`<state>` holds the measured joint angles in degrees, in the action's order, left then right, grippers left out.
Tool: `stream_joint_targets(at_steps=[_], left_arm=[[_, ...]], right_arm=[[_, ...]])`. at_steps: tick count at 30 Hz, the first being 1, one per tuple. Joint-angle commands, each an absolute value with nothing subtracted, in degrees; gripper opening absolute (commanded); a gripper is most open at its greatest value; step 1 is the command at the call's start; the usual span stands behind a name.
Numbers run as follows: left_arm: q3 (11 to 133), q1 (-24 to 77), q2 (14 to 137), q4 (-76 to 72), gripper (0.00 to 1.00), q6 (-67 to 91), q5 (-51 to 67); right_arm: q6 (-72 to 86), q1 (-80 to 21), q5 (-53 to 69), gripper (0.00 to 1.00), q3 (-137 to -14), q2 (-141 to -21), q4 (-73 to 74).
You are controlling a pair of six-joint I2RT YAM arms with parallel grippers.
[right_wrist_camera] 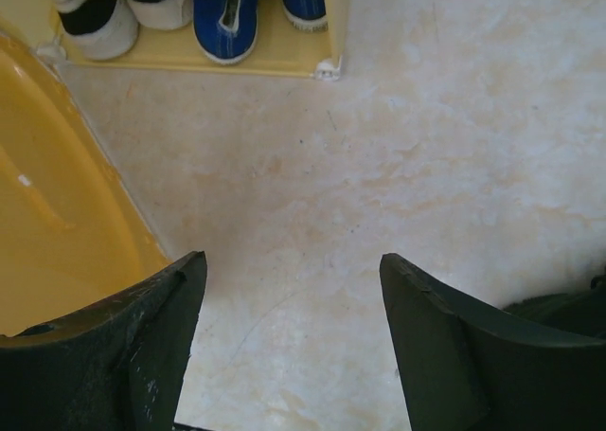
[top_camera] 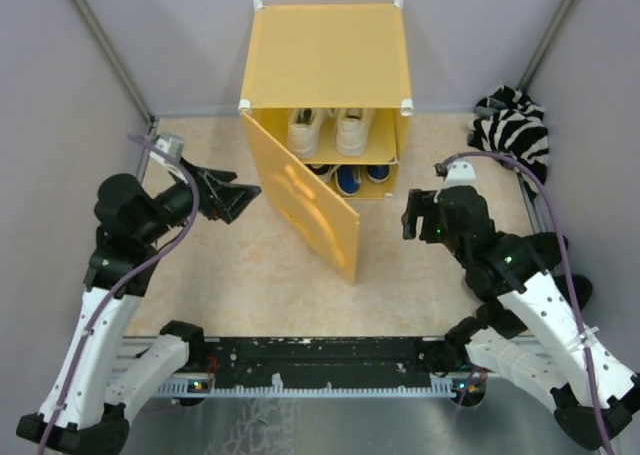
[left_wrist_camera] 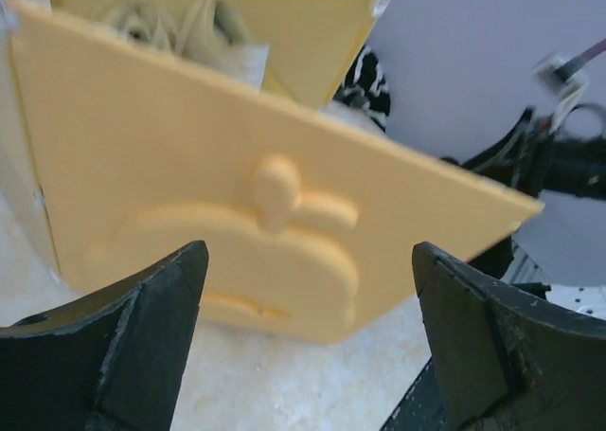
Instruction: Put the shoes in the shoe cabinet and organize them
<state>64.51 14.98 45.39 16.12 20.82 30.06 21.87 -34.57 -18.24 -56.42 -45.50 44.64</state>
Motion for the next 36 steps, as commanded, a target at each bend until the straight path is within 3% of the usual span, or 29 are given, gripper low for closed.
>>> stream_joint_targets(at_steps=[1,5,9,12,22,27,36], left_arm=[[50.9,14.9,45.3,11.8,0.91,23.9,31.9],[45.8,18.4,49.3,4.7,0.81,27.9,32.7],[48.8,32.2,54.9,3.1,0.81,24.0,15.2],[50.5,37.2,61.5,-0.9,0.82,24.8,10.1],[48.7,38.8,76.3,-21.6,0.82,26.0,-3.0],[53.4,39.0,83.6,-22.9,0.82,23.0,-3.8],[57.2,39.0,88.8,-23.2,0.84,21.4,-2.0]], right_arm=[[19.0,-33.5,-23.0,0.75,-64.1,-45.5,43.8],[16.8,-33.5,-23.6,0.75,-68.8,-47.0,44.6],[15.5,-33.5,-25.6,0.75,-71.4,-47.4,45.8],[15.4,-33.4,-25.3,0.75,-71.2,-47.1,45.7],[21.3,-33.4,-3.7,0.76,-59.2,-47.9,38.6],[23.5,-33.4,-0.9,0.84,-53.2,-49.3,32.7],[23.1,-33.4,-2.7,0.93,-55.6,-57.1,31.7]])
